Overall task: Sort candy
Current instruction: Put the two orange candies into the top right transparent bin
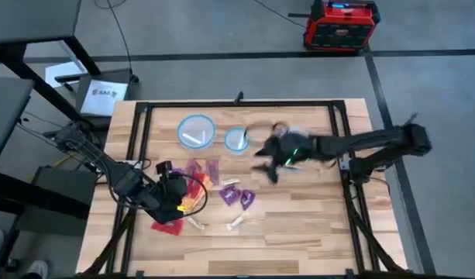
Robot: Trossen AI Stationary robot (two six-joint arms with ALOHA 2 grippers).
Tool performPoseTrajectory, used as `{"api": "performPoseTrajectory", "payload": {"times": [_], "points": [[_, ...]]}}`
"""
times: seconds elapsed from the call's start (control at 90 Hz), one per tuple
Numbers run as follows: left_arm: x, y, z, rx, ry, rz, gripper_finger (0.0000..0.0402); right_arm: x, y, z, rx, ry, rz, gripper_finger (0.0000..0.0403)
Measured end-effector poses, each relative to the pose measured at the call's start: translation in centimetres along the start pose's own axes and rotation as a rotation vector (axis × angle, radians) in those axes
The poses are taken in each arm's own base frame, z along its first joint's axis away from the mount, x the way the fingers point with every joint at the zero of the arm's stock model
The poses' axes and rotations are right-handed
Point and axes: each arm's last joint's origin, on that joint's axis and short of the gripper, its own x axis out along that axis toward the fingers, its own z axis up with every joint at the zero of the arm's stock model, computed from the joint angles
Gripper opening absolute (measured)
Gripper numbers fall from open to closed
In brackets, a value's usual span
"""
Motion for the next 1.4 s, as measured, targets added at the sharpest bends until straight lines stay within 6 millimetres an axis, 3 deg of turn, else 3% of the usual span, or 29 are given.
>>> {"api": "performPoseTrajectory", "payload": {"times": [0.133, 0.278, 0.456, 0.611, 0.844, 0.933, 1.278, 1.4], "points": [[0.0, 0.0, 0.0, -0.005, -0.009, 0.014, 0.0139, 6.4, 2.7, -0.9, -0.206, 0.028, 0.056, 0.0254], [0.0, 0.1, 0.0, -0.001, -0.006, 0.017, 0.0139, 12.6, 4.0, -1.5, -0.431, 0.145, 0.003, 0.0253], [0.0, 0.1, -0.1, -0.014, -0.003, 0.017, 0.0139, 17.6, 3.8, -1.8, -0.498, 0.307, -0.046, 0.0253], [0.0, 0.1, -0.1, -0.002, -0.001, 0.014, 0.0139, 20.8, 2.7, -2.7, -0.482, 0.342, -0.049, 0.0253], [0.0, 0.1, -0.1, 0.01, -0.001, 0.015, 0.0139, 23.2, 1.5, -3.2, -0.463, 0.332, -0.052, 0.0253], [0.0, 0.1, -0.1, 0.016, -0.001, 0.015, 0.0139, 23.8, 1.2, -4.1, -0.428, 0.357, -0.021, 0.0253], [0.0, 0.1, -0.1, 0.028, 0.002, 0.018, 0.0139, 24.0, 1.6, -5.0, -0.396, 0.394, -0.016, 0.0252], [0.0, 0.1, -0.1, 0.023, 0.002, 0.018, 0.0139, 24.3, 1.0, -6.2, -0.384, 0.452, -0.005, 0.0224]]}}
